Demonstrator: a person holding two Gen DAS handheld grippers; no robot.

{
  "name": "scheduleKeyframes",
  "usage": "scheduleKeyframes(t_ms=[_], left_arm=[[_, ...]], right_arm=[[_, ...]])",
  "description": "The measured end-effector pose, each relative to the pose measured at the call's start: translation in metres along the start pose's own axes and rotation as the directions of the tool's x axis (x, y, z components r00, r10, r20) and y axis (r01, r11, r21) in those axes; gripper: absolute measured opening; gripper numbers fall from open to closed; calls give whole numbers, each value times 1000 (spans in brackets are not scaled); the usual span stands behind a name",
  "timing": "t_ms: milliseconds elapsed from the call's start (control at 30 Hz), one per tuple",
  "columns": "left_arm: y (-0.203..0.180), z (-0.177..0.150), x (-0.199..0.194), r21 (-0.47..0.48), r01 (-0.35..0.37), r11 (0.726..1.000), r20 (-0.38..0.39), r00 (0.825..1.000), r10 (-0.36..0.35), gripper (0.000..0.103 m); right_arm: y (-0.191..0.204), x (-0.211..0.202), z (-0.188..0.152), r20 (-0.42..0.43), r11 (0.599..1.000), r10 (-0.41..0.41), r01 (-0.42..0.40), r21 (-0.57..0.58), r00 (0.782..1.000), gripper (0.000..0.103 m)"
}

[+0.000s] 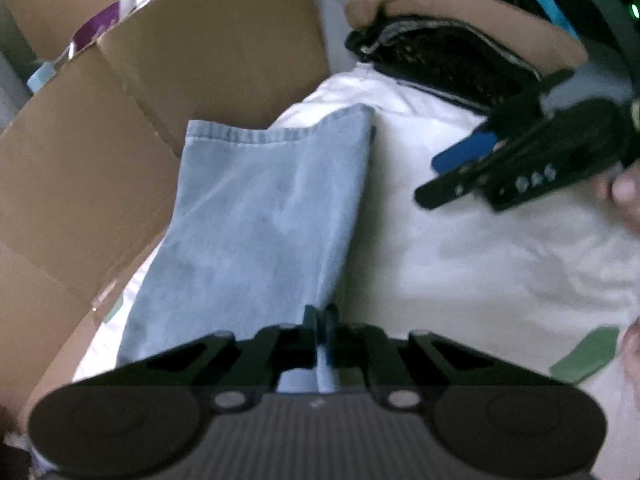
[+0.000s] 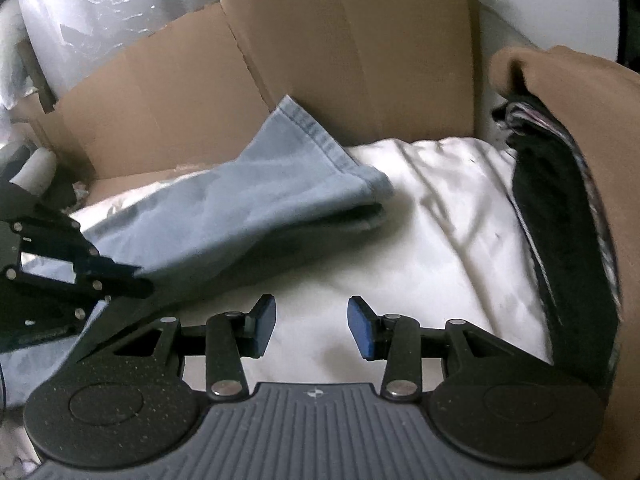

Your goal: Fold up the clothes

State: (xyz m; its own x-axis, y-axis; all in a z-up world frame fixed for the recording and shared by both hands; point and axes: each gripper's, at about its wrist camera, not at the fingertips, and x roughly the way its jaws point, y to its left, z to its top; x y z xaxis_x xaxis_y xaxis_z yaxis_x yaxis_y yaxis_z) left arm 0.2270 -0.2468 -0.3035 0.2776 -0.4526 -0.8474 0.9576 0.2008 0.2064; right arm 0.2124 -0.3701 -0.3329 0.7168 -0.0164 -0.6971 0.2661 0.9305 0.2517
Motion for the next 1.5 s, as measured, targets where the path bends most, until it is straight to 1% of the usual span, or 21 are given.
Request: scheduleKeyframes(t_ms=[100, 167, 300, 433, 533, 667, 767, 933, 1000, 1133, 1167, 1300, 1400, 1433, 1500], left_arm=[[13, 3, -7, -40, 14, 999, 16, 1000, -13, 2], [23, 7, -10, -87, 33, 996, 13, 999, -32, 2], [31, 15, -14, -132, 51, 990, 21, 999, -49, 2], [37, 12, -21, -156, 49, 987, 44, 998, -43, 2], [47, 10, -25, -202, 47, 978, 47, 998, -39, 2], [54, 14, -28, -226, 45, 973, 62, 998, -32, 2], [57, 16, -28, -237, 47, 970, 66, 997, -32, 2], [60, 19, -24, -248, 55, 967, 54, 998, -43, 2], [59, 19, -22, -251, 64, 966, 50, 997, -54, 2], [53, 18, -19, -234, 85, 968, 45, 996, -77, 2], [51, 18, -18, -228, 90, 970, 43, 996, -82, 2], [45, 20, -14, -213, 112, 971, 29, 994, -108, 2], [41, 19, -8, -205, 126, 971, 18, 992, -125, 2], [40, 19, -6, -201, 129, 971, 13, 992, -129, 2], [36, 19, -2, -191, 135, 972, 2, 991, -137, 2]], right_arm=[[5, 11, 9, -5, 1000, -3, 3, -13, 1000, 47], [8, 19, 14, -10, 1000, -6, 6, -22, 1000, 47], [14, 35, 26, -20, 999, -13, 12, -42, 1000, 47], [19, 51, 37, -30, 998, -20, 18, -62, 999, 47], [24, 63, 46, -37, 997, -26, 23, -76, 999, 47], [30, 78, 58, -46, 995, -33, 29, -96, 998, 47], [31, 90, 56, -95, 994, -46, 36, -99, 994, 47], [35, 80, 41, -151, 989, -26, 3, -151, 988, 47], [34, 73, 36, -162, 986, -32, 4, -169, 986, 46], [36, 61, 32, -182, 978, -74, 36, -205, 980, 46], [36, 57, 31, -175, 980, -66, 31, -197, 982, 46], [35, 40, 29, -113, 991, 9, -24, -129, 994, 47], [44, 40, 29, -89, 988, 30, -44, -150, 996, 46], [48, 42, 27, -94, 986, 42, -57, -159, 995, 46], [51, 51, 21, -132, 982, 38, -61, -180, 991, 46]])
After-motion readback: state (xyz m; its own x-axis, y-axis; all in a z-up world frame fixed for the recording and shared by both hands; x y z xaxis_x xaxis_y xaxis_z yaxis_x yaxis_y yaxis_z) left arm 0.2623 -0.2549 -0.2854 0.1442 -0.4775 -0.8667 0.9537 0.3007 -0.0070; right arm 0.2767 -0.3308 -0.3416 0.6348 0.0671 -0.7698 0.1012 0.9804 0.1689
